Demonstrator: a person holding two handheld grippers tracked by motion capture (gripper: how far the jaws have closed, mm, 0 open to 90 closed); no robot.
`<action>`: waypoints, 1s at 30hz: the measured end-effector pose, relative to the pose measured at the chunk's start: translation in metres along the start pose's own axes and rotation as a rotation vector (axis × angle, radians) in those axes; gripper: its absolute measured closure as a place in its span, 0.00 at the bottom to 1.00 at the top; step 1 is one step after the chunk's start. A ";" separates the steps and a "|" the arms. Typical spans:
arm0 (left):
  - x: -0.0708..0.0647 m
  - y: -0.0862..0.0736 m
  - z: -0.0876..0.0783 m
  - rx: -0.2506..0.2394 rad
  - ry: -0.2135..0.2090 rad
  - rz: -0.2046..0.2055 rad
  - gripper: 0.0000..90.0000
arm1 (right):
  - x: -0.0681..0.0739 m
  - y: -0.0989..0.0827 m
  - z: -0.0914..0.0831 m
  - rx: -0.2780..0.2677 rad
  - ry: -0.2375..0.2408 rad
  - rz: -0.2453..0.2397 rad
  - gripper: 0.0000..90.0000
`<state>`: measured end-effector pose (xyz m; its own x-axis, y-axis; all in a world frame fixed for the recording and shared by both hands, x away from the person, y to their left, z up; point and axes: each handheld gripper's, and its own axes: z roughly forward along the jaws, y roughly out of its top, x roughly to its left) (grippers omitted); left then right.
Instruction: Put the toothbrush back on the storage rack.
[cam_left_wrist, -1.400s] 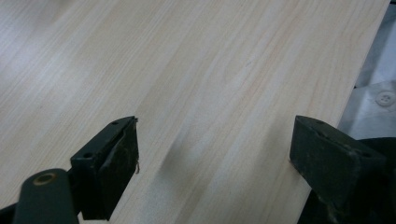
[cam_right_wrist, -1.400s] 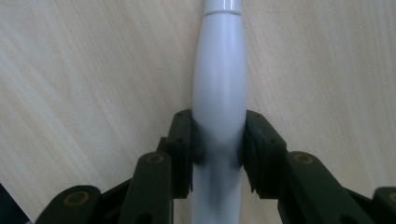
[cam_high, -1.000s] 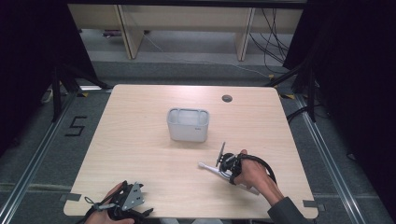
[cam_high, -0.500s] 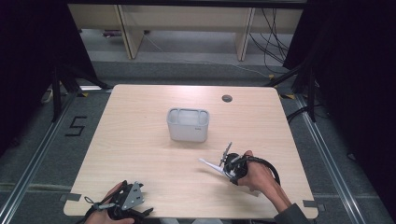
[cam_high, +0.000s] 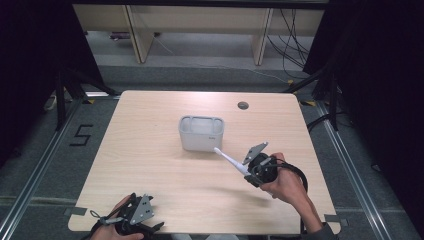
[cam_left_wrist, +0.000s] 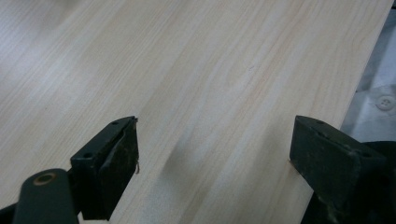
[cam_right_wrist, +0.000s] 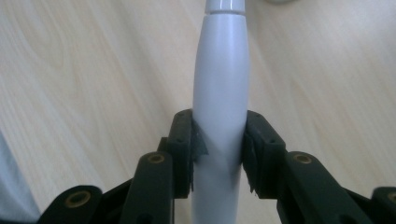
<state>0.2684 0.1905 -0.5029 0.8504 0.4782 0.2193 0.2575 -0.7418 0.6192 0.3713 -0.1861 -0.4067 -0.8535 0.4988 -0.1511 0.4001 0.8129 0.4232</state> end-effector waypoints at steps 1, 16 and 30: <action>0.000 0.000 0.000 0.000 0.000 0.000 0.17 | 0.000 0.001 -0.003 -0.013 -0.001 0.022 0.74; 0.000 0.000 0.000 -0.002 -0.001 0.001 0.17 | -0.028 0.010 -0.008 -0.347 -0.058 0.159 0.74; -0.001 0.001 0.000 0.001 -0.001 0.007 0.17 | -0.049 0.022 0.002 -0.541 -0.034 0.246 0.74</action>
<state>0.2677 0.1897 -0.5025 0.8527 0.4724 0.2232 0.2518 -0.7459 0.6166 0.4222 -0.1920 -0.3920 -0.7427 0.6695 -0.0154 0.3500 0.4077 0.8434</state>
